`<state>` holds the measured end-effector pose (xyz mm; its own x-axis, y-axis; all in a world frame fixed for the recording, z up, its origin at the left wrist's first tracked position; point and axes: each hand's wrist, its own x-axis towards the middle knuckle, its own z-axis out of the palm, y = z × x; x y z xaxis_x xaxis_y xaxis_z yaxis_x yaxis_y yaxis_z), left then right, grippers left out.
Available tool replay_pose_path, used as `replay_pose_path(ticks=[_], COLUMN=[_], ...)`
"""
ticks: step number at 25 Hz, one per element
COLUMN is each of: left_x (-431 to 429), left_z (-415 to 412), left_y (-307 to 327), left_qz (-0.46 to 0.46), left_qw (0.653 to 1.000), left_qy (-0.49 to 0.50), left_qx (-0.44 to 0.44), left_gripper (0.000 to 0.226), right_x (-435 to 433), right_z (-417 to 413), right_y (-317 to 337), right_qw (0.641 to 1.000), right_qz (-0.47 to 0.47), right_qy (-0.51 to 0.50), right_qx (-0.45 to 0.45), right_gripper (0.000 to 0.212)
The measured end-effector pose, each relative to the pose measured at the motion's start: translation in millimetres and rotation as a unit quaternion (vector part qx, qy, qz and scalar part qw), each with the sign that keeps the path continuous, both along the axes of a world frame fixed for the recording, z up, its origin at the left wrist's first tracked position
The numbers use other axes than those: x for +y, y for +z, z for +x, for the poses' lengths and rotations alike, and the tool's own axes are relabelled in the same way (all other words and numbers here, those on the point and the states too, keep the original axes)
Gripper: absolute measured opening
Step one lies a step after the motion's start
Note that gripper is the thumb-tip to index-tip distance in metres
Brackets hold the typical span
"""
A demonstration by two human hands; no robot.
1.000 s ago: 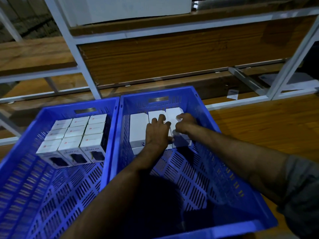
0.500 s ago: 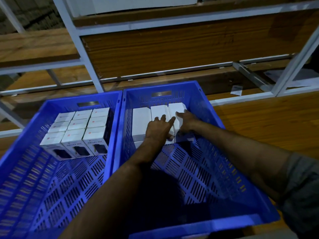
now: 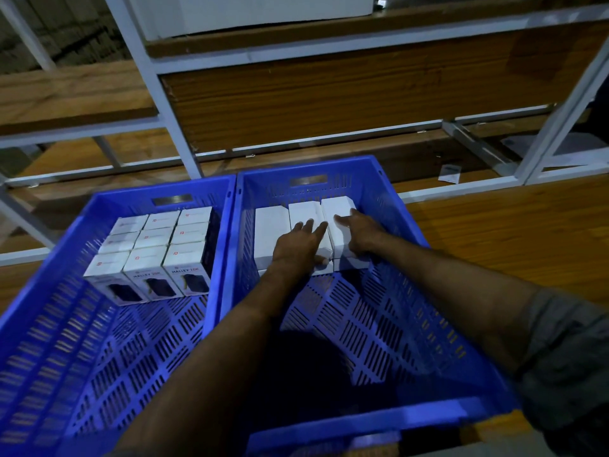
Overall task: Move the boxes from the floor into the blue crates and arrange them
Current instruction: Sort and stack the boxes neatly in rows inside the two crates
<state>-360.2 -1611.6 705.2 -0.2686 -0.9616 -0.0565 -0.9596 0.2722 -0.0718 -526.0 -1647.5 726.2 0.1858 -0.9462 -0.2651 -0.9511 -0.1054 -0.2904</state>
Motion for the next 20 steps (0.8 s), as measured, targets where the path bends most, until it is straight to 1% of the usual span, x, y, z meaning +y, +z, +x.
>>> replay_pose_path(ticks=[2,4,7,9,12,16,20], left_x=[1.8,1.3,-2.1,-5.6,-8.4,-1.8,-1.7], left_z=[-3.5,-4.0,-4.0,-3.2,-1.0,-4.1,-3.5], left_y=[-5.4,-8.9,-10.3,-8.0,-2.6,-2.0,-2.0], left_qz=[-0.023,-0.035,-0.023,0.0,0.024,-0.026,-0.038], left_qw=[1.0,0.999,1.0,1.0,1.0,0.998,0.995], left_qy=[0.004,0.003,0.01,0.008,-0.005,-0.027,-0.043], left_qx=[-0.019,-0.026,-0.013,-0.007,0.008,-0.056,-0.078], left_gripper=[0.083,0.077,0.076,0.077,0.074,0.069,0.063], right_x=[0.5,2.6,6.9,6.6,4.1,1.8,1.0], right_z=[0.7,1.6,1.7,1.9,1.3,1.4,2.9], right_y=[-0.4,0.4,1.3,-0.2,-1.3,-2.5,-3.1], right_qw=[1.0,1.0,1.0,1.0,1.0,0.999,0.999], right_qz=[-0.005,-0.009,-0.007,-0.002,0.004,0.004,-0.003], right_qy=[-0.003,-0.001,0.005,0.005,0.017,0.023,0.022], right_qx=[-0.007,-0.009,0.002,0.005,0.02,0.032,0.041], right_gripper=[0.109,0.106,0.101,0.098,0.095,0.097,0.097])
